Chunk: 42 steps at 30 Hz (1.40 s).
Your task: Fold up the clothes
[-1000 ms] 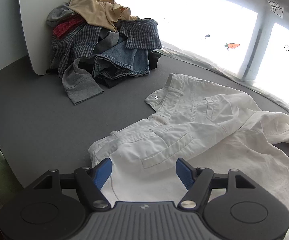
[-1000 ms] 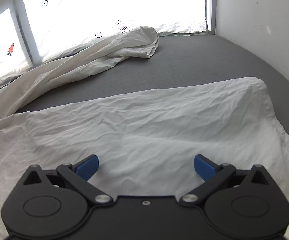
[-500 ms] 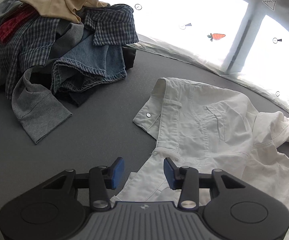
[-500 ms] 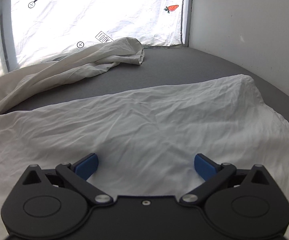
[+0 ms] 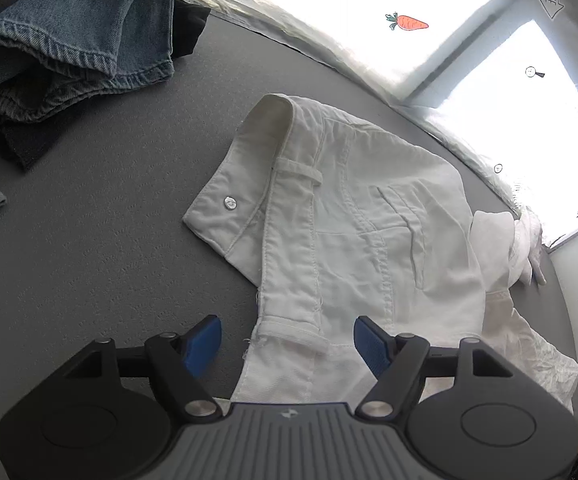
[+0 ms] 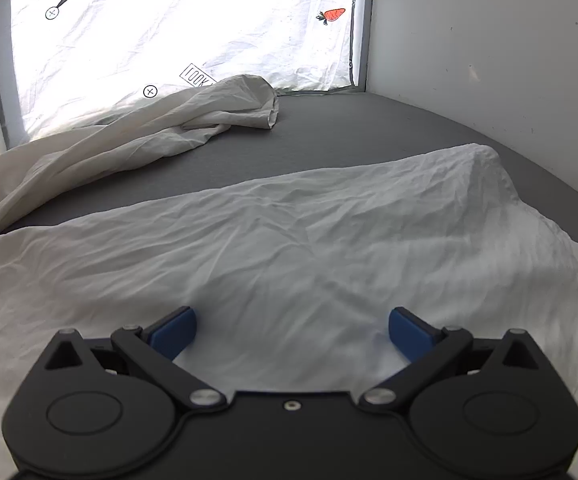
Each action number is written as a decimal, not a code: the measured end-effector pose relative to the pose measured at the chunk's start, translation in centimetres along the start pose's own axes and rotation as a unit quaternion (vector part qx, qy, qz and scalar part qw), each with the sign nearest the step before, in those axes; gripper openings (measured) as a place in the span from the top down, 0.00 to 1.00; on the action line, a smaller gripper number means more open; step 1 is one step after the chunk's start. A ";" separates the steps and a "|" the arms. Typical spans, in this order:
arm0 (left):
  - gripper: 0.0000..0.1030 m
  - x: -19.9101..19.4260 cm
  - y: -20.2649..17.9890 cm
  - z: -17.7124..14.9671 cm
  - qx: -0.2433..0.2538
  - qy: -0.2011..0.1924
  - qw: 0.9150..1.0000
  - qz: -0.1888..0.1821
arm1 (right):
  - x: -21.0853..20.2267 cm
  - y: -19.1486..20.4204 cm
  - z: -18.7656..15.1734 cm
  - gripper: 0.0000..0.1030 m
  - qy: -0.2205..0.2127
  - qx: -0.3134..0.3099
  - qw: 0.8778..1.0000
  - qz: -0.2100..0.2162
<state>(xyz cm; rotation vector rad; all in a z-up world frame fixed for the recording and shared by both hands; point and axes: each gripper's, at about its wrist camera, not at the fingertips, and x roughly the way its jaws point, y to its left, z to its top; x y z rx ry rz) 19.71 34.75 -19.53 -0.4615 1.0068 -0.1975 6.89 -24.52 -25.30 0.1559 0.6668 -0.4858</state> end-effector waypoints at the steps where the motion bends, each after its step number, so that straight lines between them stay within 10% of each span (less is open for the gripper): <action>1: 0.55 0.1 -0.1 -0.1 0.001 0.009 1.000 -0.005 | 0.0 0.0 0.0 0.00 0.000 0.000 1.000 0.000; 3: 0.86 0.2 -0.3 -0.5 -0.001 0.017 1.000 -0.002 | 0.0 0.0 0.0 0.00 0.000 0.001 1.000 -0.003; 11: 0.89 -7.7 -0.1 2.0 -0.031 -0.137 0.983 0.115 | 0.0 -0.1 0.0 0.00 0.000 0.005 1.000 -0.005; 16: 0.87 -3.7 1.1 1.5 0.012 -0.070 0.984 0.163 | 0.0 0.0 0.0 0.00 -0.001 0.006 1.000 -0.005; 20: 0.75 -3.6 0.8 0.3 -0.029 -0.076 0.980 0.184 | 0.0 0.1 0.0 0.00 -0.001 0.006 1.000 -0.006; 24: 0.38 -5.8 0.3 -0.8 -0.054 -0.105 0.975 0.188 | 0.0 -0.1 0.0 0.00 0.000 0.010 1.000 -0.002; 42: 0.19 -7.8 -11.8 -6.8 -0.062 -0.157 0.963 0.210 | -0.4 -0.8 0.3 0.00 0.034 -0.014 0.999 0.027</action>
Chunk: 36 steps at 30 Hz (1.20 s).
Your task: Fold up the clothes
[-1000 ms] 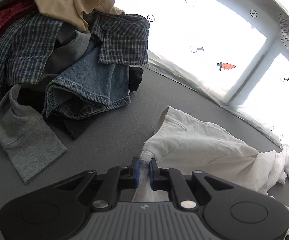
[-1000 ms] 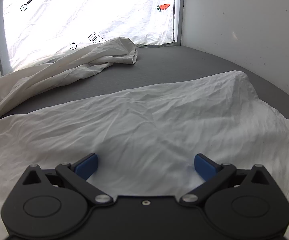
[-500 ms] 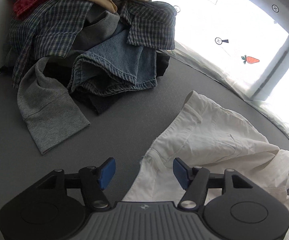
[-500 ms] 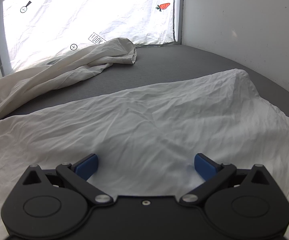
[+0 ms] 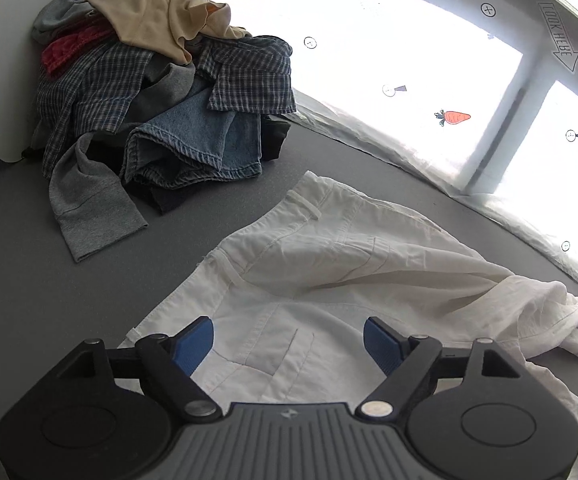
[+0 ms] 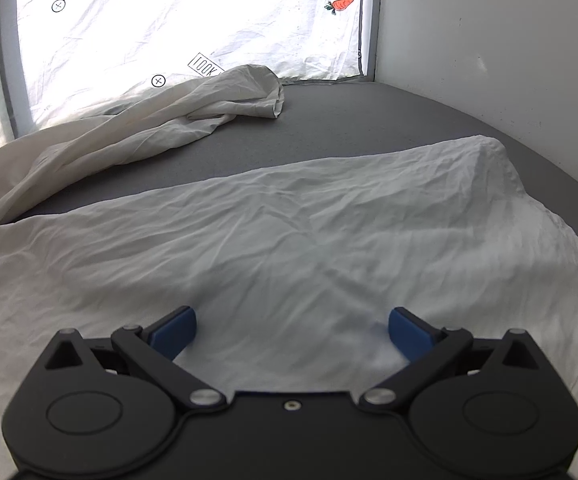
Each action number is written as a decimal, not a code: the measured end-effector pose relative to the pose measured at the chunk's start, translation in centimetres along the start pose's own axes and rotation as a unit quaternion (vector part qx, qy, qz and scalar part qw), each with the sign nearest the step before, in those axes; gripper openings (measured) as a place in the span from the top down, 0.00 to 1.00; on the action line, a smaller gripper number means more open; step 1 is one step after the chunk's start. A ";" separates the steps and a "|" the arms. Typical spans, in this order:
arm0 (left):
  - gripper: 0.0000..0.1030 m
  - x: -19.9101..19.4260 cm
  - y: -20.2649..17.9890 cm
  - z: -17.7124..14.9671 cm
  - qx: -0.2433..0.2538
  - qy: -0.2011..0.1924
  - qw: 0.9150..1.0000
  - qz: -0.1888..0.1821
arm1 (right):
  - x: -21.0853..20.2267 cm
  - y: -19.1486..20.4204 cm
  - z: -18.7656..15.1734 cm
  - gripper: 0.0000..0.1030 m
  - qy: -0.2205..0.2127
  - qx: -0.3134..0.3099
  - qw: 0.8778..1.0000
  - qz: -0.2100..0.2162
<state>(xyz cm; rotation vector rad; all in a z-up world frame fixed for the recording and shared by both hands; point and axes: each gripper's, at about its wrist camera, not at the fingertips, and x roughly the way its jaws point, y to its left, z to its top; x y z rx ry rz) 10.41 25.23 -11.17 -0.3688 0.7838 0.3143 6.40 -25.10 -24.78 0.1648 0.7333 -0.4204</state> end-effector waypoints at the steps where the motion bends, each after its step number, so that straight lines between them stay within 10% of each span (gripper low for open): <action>1: 0.18 -0.2 -0.9 -0.5 -0.001 0.003 1.000 0.000 | -0.1 -0.3 0.2 0.00 0.011 -0.015 1.000 0.015; 13: 0.16 1.4 -11.6 -6.5 0.057 0.060 0.996 -0.025 | 1.7 -6.2 6.6 0.49 0.025 -0.021 0.997 0.074; 24: 0.13 7.4 -12.6 -1.9 0.012 0.066 0.998 0.008 | 9.6 -2.0 16.2 0.65 -0.002 0.022 0.992 0.128; 29: 0.13 12.2 -13.2 0.6 -0.006 0.101 0.994 0.044 | 13.7 0.2 20.3 0.96 0.002 0.047 0.985 0.163; 36: 0.04 16.9 -14.5 0.8 0.023 0.125 0.989 0.082 | 19.6 3.1 24.9 0.95 0.003 0.075 0.973 0.216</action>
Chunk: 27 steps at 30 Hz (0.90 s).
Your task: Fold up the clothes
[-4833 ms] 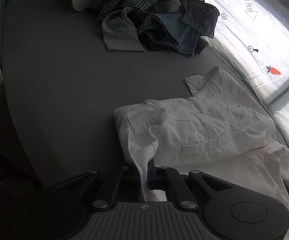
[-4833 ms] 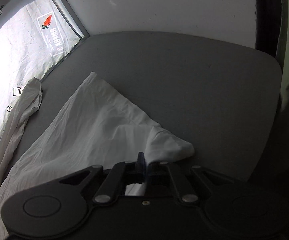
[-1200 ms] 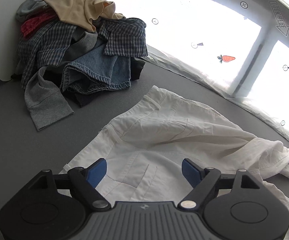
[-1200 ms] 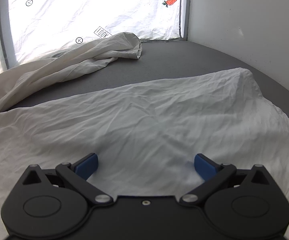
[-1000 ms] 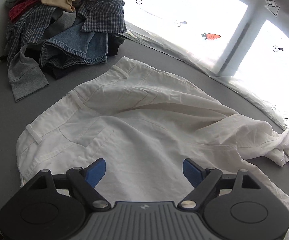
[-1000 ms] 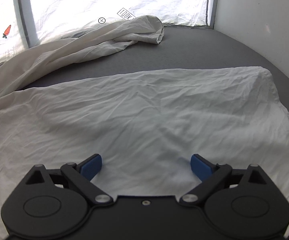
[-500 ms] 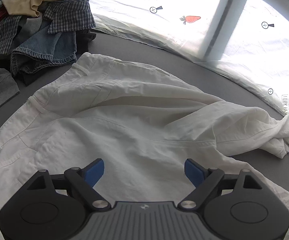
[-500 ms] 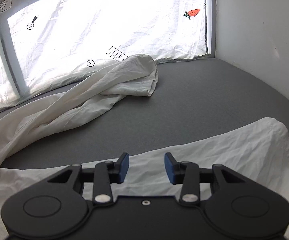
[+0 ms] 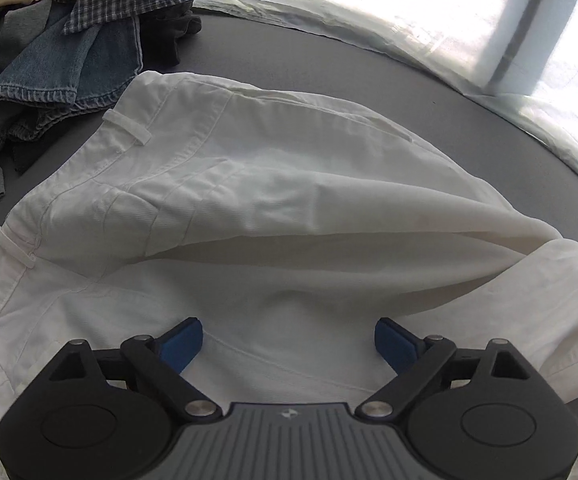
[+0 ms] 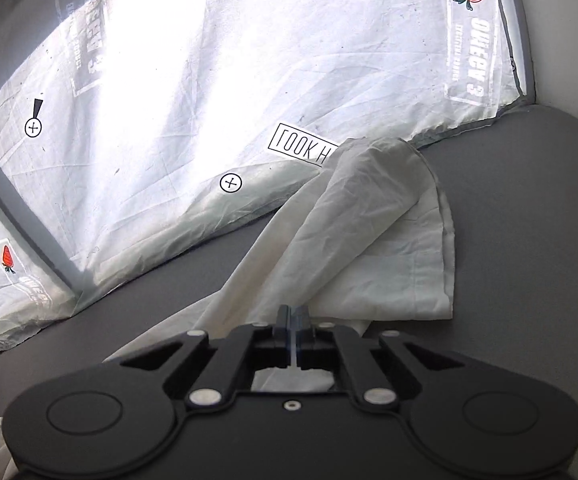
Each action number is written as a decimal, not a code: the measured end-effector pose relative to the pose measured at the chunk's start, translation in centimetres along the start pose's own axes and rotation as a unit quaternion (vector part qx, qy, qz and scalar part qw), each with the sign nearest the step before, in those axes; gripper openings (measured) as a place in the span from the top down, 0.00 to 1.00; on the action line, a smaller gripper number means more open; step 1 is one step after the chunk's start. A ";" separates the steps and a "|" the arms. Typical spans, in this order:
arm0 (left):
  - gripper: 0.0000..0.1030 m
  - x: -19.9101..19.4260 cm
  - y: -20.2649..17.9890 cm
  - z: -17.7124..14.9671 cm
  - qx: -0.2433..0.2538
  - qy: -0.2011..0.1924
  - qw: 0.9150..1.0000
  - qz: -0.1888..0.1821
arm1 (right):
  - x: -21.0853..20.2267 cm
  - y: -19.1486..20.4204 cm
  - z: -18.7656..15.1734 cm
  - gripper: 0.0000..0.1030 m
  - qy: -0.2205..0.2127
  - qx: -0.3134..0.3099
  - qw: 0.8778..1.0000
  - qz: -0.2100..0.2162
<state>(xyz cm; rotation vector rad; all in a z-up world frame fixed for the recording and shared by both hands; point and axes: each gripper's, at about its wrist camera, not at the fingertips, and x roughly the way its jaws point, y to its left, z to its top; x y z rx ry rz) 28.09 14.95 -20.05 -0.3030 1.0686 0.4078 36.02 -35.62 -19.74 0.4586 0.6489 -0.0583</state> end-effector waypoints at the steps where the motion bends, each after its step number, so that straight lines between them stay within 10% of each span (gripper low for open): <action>1: 0.02 0.3 -0.4 -0.1 0.005 -0.001 1.000 0.005 | 0.9 0.3 0.6 0.92 0.001 0.004 1.000 0.006; 8: 0.00 0.9 -1.3 -0.6 0.030 -0.024 0.999 0.020 | 8.2 2.7 2.7 0.58 0.033 0.010 0.999 -0.015; 12: 0.00 0.9 -1.2 -0.8 0.034 -0.037 0.999 0.018 | 9.6 2.8 2.3 0.97 0.050 0.009 0.998 -0.021; 20: 0.00 0.6 -0.7 -0.6 0.048 -0.022 0.999 0.005 | -8.3 2.6 0.5 0.98 -0.086 -0.006 0.996 -0.017; 27: 0.00 0.5 -0.6 -1.1 0.057 -0.030 0.998 0.006 | -15.4 -0.6 -3.7 0.97 -0.069 0.018 0.996 -0.053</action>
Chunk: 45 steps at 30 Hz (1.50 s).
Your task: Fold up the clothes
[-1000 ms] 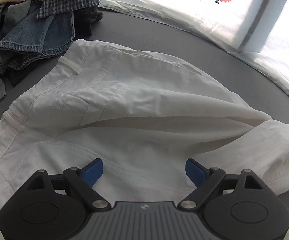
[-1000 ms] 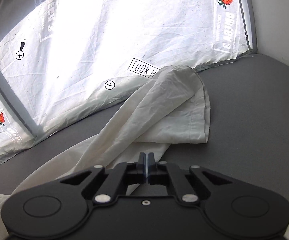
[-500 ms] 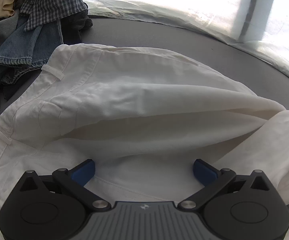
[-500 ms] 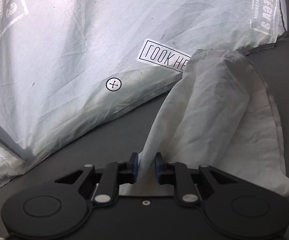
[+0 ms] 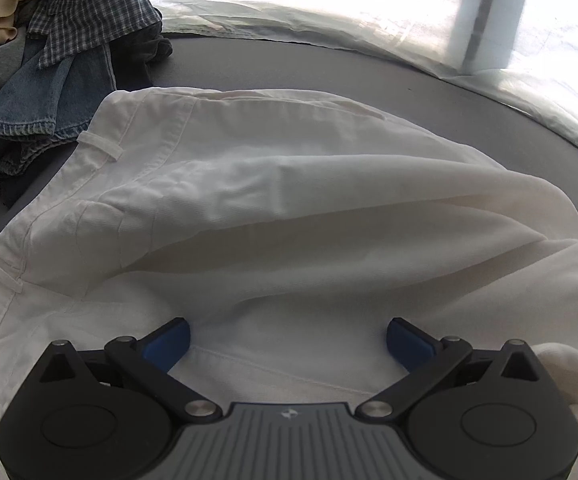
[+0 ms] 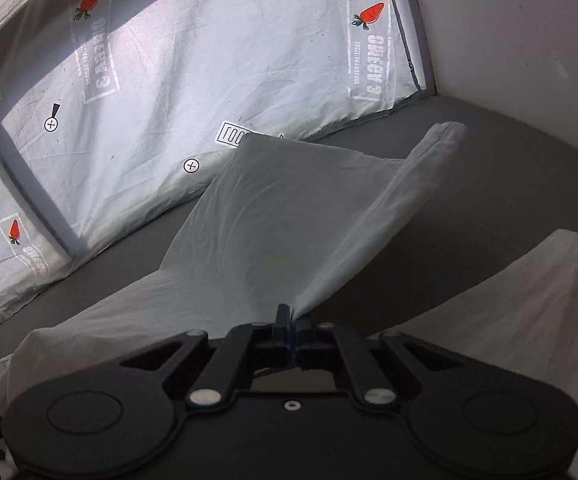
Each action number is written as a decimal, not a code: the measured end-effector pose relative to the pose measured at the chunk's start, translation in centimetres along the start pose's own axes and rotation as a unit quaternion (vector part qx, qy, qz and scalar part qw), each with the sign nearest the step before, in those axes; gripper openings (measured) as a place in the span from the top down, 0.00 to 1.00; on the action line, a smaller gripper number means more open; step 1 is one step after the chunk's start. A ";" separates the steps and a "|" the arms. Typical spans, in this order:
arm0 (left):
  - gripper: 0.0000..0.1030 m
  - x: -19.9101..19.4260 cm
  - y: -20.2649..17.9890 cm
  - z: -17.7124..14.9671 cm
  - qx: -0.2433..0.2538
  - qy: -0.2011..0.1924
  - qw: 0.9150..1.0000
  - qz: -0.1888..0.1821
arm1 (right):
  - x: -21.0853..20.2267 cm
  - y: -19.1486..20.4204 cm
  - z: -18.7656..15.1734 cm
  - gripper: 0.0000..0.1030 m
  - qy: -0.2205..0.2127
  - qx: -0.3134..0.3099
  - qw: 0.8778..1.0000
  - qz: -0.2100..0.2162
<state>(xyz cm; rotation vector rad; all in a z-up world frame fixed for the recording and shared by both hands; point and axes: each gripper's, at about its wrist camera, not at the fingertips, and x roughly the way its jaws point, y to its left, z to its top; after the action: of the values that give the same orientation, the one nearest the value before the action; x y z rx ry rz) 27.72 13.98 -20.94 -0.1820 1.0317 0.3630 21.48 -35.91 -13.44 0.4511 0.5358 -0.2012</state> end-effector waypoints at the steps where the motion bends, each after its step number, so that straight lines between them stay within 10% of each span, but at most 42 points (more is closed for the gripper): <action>1: 0.00 0.0 0.0 0.0 0.000 0.000 1.000 0.001 | -0.3 -0.3 -0.3 0.97 0.003 0.001 1.000 -0.008; 18: 0.00 -0.1 0.3 0.1 0.016 0.013 1.000 -0.010 | -2.8 -4.2 -2.8 0.73 0.028 -0.025 0.994 -0.100; 23: 0.00 -1.5 1.8 1.4 0.002 0.046 0.996 -0.081 | -1.1 -3.7 -2.2 0.67 0.041 -0.056 0.992 -0.104; 30: 0.01 -4.0 2.5 5.9 0.019 -0.043 0.995 -0.088 | 3.6 -2.7 2.6 0.58 0.007 -0.091 0.990 -0.111; 36: 0.02 -0.2 0.8 10.5 0.111 -0.079 0.990 -0.036 | 11.1 -3.3 7.9 0.47 0.005 -0.106 0.988 -0.108; 45: 0.02 3.2 -3.9 13.6 0.268 -0.069 0.956 -0.098 | 20.2 -5.9 6.6 0.41 0.127 -0.111 0.981 -0.092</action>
<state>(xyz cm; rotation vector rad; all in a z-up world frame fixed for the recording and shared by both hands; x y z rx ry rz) 41.56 15.36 -16.93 0.2270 0.9299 -0.0917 39.68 -45.57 -21.30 0.2097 0.8417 -0.2600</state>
